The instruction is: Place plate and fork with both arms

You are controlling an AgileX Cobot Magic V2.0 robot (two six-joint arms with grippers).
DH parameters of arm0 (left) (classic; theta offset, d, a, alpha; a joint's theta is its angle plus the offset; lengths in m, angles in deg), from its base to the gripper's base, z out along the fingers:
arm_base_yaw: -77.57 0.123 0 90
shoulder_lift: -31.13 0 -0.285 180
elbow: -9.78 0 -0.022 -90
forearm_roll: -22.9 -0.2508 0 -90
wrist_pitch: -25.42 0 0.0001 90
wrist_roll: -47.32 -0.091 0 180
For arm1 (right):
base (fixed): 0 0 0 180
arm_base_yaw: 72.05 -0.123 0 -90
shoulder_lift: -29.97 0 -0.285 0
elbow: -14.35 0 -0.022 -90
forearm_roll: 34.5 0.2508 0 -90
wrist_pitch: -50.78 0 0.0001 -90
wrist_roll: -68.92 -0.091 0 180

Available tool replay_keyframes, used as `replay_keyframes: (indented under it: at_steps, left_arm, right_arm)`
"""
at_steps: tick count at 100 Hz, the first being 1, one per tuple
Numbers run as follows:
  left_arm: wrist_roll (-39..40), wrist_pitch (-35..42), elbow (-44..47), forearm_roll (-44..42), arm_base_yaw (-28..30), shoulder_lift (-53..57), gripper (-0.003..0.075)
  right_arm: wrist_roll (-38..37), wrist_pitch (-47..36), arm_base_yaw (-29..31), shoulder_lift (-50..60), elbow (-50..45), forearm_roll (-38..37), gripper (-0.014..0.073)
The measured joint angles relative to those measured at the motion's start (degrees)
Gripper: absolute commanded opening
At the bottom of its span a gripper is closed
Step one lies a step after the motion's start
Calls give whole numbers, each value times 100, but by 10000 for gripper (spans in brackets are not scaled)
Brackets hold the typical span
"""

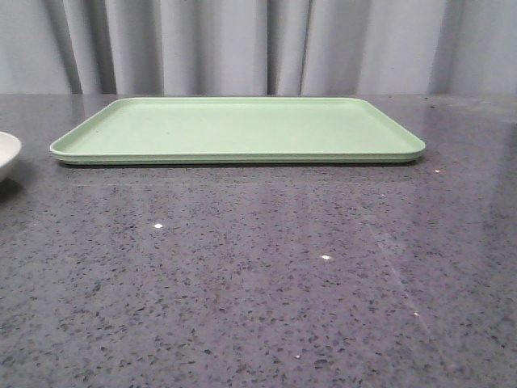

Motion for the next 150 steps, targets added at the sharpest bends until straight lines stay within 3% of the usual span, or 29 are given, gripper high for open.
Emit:
replay_keyframes:
  at_steps: [43, 70, 122, 133, 150]
  left_arm:
    - [0, 194, -36, 10, 0, 0, -21]
    - [0, -688, -929, 21, 0, -163, -21]
    - [0, -2265, -3023, 29, 0, -2367, -14]
    - [0, -2289, -3177, 44, 0, -2728, 64]
    - [0, -2289, -3189, 56, 0, -2973, 298]
  right_arm:
    - [0, 157, 0, 0, 35, 0, -57]
    - [0, 1383, 0, -224, 1013, 0, -57]
    - [0, 2927, 0, -2422, 3135, 0, -50]
    - [0, 3088, 0, -2783, 3244, 0, 16]
    - [0, 3222, 0, -2978, 3266, 0, 283]
